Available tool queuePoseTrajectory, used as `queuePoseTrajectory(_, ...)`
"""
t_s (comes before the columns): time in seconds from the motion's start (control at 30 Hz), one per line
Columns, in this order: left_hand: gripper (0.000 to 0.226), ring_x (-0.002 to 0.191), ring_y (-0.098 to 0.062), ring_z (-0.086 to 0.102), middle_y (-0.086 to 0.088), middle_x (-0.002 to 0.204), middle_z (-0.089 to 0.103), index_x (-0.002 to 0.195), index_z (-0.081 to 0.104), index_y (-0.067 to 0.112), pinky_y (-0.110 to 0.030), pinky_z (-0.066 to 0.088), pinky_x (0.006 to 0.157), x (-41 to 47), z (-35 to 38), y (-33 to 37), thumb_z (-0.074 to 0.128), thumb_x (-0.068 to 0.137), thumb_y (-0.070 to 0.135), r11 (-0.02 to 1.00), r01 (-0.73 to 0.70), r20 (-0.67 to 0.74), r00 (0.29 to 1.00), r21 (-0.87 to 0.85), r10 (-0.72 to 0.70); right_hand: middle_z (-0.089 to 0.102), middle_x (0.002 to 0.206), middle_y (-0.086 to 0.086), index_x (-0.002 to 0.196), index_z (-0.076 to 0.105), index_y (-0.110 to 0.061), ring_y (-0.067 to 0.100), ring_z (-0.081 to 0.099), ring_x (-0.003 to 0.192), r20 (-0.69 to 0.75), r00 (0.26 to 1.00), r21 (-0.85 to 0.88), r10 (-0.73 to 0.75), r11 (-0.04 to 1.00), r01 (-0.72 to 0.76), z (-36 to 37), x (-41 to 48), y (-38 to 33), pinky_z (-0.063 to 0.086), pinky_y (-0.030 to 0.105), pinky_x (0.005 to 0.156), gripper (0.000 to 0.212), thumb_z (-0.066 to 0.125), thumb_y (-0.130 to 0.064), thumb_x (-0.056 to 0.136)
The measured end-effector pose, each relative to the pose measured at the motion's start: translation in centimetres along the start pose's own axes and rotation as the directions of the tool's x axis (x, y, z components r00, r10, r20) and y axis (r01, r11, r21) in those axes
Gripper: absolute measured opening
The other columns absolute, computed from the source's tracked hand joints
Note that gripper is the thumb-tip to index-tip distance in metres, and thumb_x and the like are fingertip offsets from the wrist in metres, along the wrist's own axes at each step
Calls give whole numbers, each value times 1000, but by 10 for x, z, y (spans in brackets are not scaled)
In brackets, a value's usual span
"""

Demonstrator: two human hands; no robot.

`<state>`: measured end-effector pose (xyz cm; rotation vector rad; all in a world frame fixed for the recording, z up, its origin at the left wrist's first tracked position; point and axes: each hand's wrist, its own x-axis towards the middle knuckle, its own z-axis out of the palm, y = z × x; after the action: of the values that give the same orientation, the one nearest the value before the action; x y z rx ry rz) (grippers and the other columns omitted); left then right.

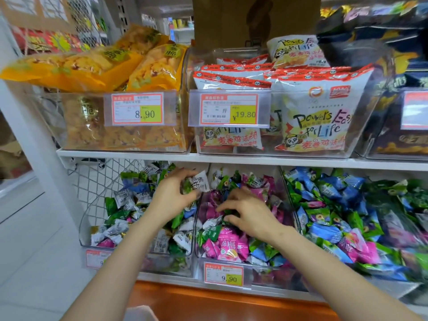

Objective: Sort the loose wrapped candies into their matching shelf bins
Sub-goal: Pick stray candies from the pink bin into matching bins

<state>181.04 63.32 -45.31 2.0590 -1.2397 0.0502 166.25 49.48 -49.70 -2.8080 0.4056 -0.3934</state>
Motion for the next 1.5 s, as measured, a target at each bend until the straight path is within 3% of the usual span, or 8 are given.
queuePoseTrajectory(0.13,44,108,-16,50,-3,123,54,125,57,18,-22,35,88,-11,-4,-8,69,83,22,1000,15,39,999,-6,-15,57,102,1,95,71,-19,20,48,100,-70,997,33,-21,999,23,13,3,-2,42,30,83,14,63,-27,87)
queuePoseTrajectory(0.23,38,82,-5,48,7,104,55,116,55,17,-14,36,74,-17,-9,-15,70,82,23,999,48,13,999,-24,-47,59,90,-5,88,70,-14,11,54,86,-172,978,291,121,955,-67,2,9,-2,42,20,74,8,65,-20,86)
queuePoseTrajectory(0.4,26,80,-10,54,14,94,57,99,55,26,-22,44,70,-20,-20,-26,73,79,26,992,89,-26,995,-87,-91,64,59,1,81,63,-9,12,54,48,32,887,900,461,372,-226,-16,15,-4,44,16,45,9,71,-6,80)
queuePoseTrajectory(0.67,32,98,-17,54,4,103,61,106,62,20,-34,46,82,-15,-21,-30,74,78,30,995,96,-185,979,22,-90,67,79,15,93,60,-2,16,67,61,105,907,975,409,136,-174,-12,32,-31,57,21,59,9,60,4,86)
queuePoseTrajectory(0.8,36,110,-26,51,-9,122,51,111,64,21,-29,39,84,-12,-13,-45,72,79,33,973,177,-84,983,147,-166,65,94,8,115,60,-5,18,68,82,137,939,918,315,316,-239,-4,39,-43,57,22,73,29,59,3,88)
queuePoseTrajectory(0.97,45,70,-3,54,-1,114,46,120,51,18,-19,37,70,-12,-7,-41,72,81,25,993,109,-80,991,55,-104,68,98,3,101,68,-17,19,67,87,32,936,802,350,549,-233,-16,33,-30,57,25,75,16,63,-9,88)
queuePoseTrajectory(1.27,34,85,-10,47,-1,121,45,126,55,22,-29,45,73,-10,-1,-33,56,92,22,965,-128,49,992,227,120,66,96,-2,97,70,-15,13,61,88,-107,932,532,347,812,-241,-46,16,1,43,16,77,16,58,-7,91)
queuePoseTrajectory(1.5,33,106,-25,55,-8,127,43,126,56,23,-33,47,83,-1,14,-27,52,94,29,938,-17,151,988,345,-37,67,104,-4,103,70,-18,11,58,90,-115,970,192,213,963,-189,-47,-9,20,42,20,79,18,56,-14,92)
